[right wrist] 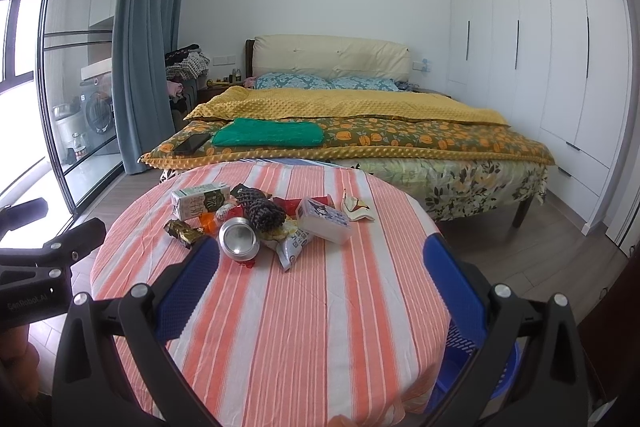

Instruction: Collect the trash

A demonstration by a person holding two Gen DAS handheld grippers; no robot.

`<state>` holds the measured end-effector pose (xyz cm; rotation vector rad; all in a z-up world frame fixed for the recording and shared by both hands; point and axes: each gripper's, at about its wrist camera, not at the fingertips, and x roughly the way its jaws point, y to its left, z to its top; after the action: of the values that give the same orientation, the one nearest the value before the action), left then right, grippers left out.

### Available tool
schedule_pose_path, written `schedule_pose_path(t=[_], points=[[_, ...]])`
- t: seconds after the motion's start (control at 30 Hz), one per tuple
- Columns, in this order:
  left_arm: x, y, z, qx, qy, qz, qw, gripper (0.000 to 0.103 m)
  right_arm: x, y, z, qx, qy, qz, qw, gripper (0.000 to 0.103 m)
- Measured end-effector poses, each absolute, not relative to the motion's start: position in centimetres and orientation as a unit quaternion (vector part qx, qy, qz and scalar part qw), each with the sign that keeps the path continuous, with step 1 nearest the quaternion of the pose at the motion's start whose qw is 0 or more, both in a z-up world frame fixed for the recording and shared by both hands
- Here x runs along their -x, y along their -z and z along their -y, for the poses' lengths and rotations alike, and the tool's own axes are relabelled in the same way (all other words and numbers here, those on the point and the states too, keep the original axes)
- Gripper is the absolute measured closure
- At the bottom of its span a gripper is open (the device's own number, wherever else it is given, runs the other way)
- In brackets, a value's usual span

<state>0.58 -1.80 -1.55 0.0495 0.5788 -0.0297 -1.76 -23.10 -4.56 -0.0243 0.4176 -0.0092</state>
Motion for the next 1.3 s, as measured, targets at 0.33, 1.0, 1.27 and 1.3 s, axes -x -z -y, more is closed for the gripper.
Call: schedule_pose_path(t=[0.33, 1.0, 1.27, 1.3], points=[[-0.58, 1.46, 2.00, -0.025, 0.015, -0.285, 0.958, 0.004, 1.83, 4.51, 23.18, 0.013, 0.004, -0.207, 0.978, 0.005], [-0.60, 1.46, 2.10, -0.025, 0.015, -0.285, 0.958, 0.004, 1.86, 4.51, 23.20, 0.013, 0.004, -0.206, 0.978, 0.005], [-0.60, 1.42, 2.01, -0.025, 0.015, -0.286, 0.958, 0.004, 1.87, 4.47, 23.19, 0.014, 0.005, -0.206, 0.978, 0.005], [-0.60, 1.42, 2.01, -0.025, 0.015, -0.286, 0.958, 0.004, 1.89, 4.50, 23.17, 0.013, 0.004, -0.207, 0.978, 0.005]])
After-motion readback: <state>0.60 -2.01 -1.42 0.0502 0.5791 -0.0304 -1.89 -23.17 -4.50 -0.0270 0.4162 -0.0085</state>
